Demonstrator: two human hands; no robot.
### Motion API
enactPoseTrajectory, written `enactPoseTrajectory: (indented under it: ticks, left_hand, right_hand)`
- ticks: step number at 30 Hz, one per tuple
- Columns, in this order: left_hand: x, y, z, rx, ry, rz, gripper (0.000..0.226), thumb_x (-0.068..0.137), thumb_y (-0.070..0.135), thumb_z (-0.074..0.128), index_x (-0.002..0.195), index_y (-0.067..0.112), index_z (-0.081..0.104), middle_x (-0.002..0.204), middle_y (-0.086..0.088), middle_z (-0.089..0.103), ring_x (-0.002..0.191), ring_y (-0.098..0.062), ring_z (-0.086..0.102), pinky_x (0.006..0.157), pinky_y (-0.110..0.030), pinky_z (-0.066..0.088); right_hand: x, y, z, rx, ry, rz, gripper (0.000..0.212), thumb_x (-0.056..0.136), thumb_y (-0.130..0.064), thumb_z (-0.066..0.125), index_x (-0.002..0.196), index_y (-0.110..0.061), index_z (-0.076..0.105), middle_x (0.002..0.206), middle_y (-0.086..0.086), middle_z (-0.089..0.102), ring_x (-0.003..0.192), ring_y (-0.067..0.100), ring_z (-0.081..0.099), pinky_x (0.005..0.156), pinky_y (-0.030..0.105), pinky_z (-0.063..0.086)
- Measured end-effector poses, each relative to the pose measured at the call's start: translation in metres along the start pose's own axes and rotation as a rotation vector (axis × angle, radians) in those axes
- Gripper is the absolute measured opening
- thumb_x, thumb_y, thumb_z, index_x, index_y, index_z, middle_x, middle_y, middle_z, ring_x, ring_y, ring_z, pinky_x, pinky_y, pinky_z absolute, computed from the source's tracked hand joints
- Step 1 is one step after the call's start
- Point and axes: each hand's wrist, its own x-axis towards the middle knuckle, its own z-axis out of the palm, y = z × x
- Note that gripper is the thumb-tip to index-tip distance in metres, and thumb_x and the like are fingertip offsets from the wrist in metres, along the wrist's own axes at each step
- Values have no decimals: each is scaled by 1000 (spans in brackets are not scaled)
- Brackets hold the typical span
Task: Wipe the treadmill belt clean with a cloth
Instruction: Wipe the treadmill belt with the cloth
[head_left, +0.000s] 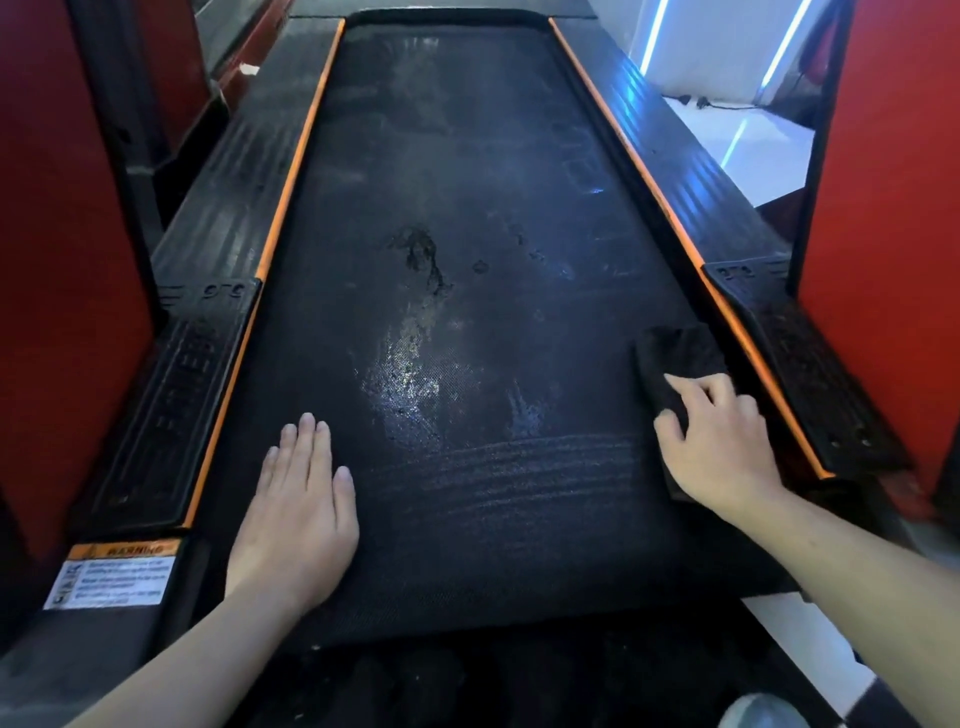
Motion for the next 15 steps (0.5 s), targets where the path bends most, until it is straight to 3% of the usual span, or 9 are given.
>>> enactPoseTrajectory:
  ticks: [15]
  left_hand:
    - [-35,-6,9,11,21,21,71,97,43,5,155,2,12,165,-5,2,151,-12,-5,124,-35,3]
  right_hand:
    - [-39,10,-3,-8,47,-27,50,95,-32,52,143,-21,51,124,3,51,87,24,40,84,44,46]
